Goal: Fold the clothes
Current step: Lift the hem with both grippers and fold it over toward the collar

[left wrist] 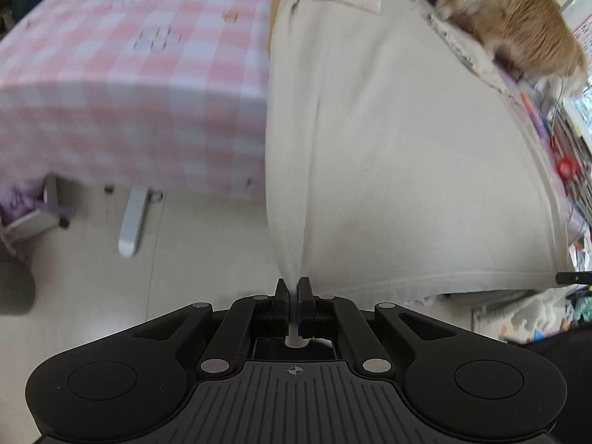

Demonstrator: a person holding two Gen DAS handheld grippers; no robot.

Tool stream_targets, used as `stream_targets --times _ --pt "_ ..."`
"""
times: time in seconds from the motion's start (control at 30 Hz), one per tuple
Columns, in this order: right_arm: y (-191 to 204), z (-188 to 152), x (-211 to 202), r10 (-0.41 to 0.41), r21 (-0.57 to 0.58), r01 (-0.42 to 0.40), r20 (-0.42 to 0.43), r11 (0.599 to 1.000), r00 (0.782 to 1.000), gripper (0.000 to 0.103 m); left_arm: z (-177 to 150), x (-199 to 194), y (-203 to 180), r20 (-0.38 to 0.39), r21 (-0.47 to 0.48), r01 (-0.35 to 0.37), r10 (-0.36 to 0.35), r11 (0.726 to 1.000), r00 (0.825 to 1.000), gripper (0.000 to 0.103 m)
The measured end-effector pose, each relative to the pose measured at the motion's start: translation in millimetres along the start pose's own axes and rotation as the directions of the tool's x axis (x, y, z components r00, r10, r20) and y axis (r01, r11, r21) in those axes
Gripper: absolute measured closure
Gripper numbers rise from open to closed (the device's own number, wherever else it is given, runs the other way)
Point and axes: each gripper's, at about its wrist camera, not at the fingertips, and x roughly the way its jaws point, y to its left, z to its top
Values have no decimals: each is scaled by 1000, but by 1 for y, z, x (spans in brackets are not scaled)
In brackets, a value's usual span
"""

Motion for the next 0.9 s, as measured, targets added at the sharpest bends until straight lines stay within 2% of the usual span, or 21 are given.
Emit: stream_targets --times 0.13,0.2,0.23,0.3,0.37,0.47,0.57,0.6,0.63,0.7,0.73,0.83,0.9 --pt "-3 -13 -7 32 15 -31 -37 999 999 97 -11 -9 5 -1 -18 72 -72 997 997 101" --pt "-2 -12 -16 81 33 -80 -22 996 996 97 -6 -22 5 56 -30 142 -140 989 989 101" --pt "0 -9 -22 119 43 -119 6 992 993 97 1 -30 6 109 -45 182 -177 982 978 101" --pt "-1 6 -42 206 75 -214 101 974 973 97 18 -47 8 226 -75 267 -244 961 943 100" --pt "-4 28 -60 265 101 -293 227 951 937 97 37 -61 12 344 -97 351 -299 932 890 100" --pt "-8 70 -74 316 115 -390 402 914 860 97 80 -66 19 505 -109 467 -356 877 786 100" --pt "-9 118 -78 340 107 -464 541 879 770 97 123 -60 19 628 -107 563 -383 819 677 100" --pt "-9 134 -78 342 102 -481 577 871 742 97 138 -54 17 660 -113 593 -386 798 645 100" --pt "-8 152 -77 328 105 -480 604 871 726 97 153 -47 13 684 -124 620 -386 775 619 100" --pt "-6 188 -74 298 111 -480 658 870 692 97 189 -32 14 700 -157 639 -371 753 610 100" --pt "-8 204 -70 275 137 -478 669 868 690 97 207 -25 15 706 -174 645 -363 744 608 100" --pt "-16 254 -55 203 216 -474 699 854 686 97 249 1 16 698 -216 641 -343 736 629 100" --pt "-23 284 -40 164 275 -477 703 835 692 96 270 18 20 685 -252 642 -335 724 647 100"
